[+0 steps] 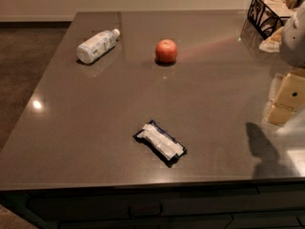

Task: Move rxbar blueberry near apple

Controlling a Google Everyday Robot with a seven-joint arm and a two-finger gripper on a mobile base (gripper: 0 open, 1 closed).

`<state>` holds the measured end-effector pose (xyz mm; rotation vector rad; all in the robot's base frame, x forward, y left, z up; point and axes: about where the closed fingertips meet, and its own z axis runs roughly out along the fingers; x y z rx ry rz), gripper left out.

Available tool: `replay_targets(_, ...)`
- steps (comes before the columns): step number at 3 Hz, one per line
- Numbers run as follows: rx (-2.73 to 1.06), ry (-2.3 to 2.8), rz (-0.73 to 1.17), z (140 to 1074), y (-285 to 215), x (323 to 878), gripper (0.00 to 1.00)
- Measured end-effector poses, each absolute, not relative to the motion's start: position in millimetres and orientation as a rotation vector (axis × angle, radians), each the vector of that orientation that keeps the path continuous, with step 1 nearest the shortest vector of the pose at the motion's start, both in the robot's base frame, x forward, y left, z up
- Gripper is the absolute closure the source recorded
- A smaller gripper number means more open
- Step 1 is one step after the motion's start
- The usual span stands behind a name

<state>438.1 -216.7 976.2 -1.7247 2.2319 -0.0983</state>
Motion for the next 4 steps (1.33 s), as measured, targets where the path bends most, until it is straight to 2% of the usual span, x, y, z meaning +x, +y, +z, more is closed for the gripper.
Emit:
replay_targets(1, -1.725, 2.232, -0.099, 976, -217, 438, 0.00)
replay_targets(3, -1.613, 2.336, 0.117, 955, -165, 418, 0.00)
replay_targets(4, -1.570, 2.322, 0.153, 942, -130, 401, 0.00)
